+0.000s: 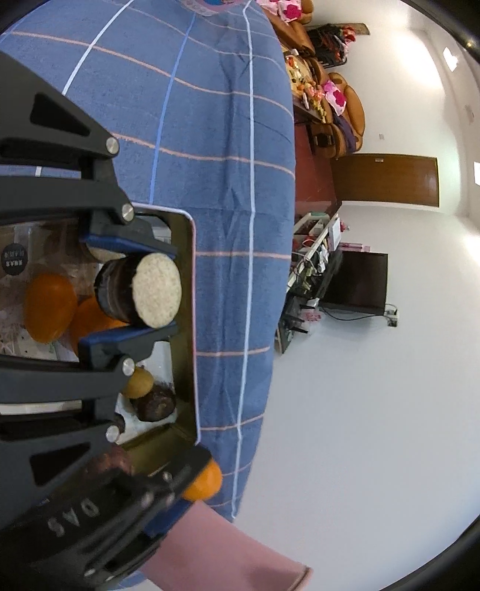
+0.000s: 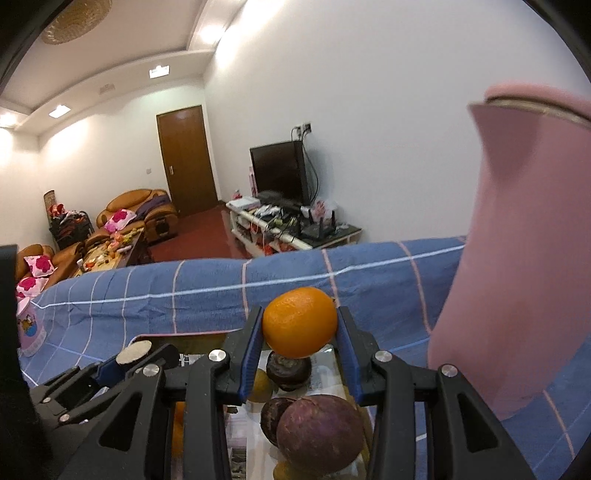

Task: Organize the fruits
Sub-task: 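Lower the taro slice into the box with the left tool while the right tool lowers the orange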

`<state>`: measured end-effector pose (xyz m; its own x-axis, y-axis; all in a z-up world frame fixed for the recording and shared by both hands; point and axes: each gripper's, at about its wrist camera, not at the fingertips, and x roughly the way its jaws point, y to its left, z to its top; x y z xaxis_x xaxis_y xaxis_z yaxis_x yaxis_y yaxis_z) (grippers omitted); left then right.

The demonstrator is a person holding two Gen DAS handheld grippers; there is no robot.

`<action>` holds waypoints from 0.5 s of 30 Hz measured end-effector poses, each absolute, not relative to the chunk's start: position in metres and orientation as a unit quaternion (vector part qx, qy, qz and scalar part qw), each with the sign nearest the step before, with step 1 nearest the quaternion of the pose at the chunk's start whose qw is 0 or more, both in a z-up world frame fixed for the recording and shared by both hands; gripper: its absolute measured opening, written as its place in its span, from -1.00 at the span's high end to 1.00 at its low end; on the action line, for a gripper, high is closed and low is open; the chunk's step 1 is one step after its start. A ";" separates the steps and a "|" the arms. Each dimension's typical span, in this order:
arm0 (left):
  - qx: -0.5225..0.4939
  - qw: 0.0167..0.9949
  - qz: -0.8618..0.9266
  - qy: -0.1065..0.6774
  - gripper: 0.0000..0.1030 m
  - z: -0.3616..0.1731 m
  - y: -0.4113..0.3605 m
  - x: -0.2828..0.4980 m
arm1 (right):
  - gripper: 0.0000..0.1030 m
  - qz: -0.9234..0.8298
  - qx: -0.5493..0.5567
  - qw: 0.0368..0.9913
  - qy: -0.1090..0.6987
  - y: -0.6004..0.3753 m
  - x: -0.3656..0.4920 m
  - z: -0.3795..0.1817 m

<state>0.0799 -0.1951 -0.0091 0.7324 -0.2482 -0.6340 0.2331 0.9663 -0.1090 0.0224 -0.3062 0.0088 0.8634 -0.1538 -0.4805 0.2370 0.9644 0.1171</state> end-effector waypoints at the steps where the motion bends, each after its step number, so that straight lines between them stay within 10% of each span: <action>1: -0.003 0.931 -0.122 0.345 0.31 -0.011 -0.196 0.081 | 0.21 -0.096 0.086 0.960 0.249 -0.306 0.025 0.006; 15: 0.044 0.926 -0.114 0.356 0.31 -0.023 -0.204 0.078 | 0.21 -0.071 0.106 0.946 0.297 -0.309 0.038 -0.011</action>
<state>0.0783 -0.2039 -0.0226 0.7205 -0.1791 -0.6699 0.2425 0.9702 0.0014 0.0380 -0.3095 -0.0108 0.8138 -0.0717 -0.5767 0.1974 0.9675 0.1583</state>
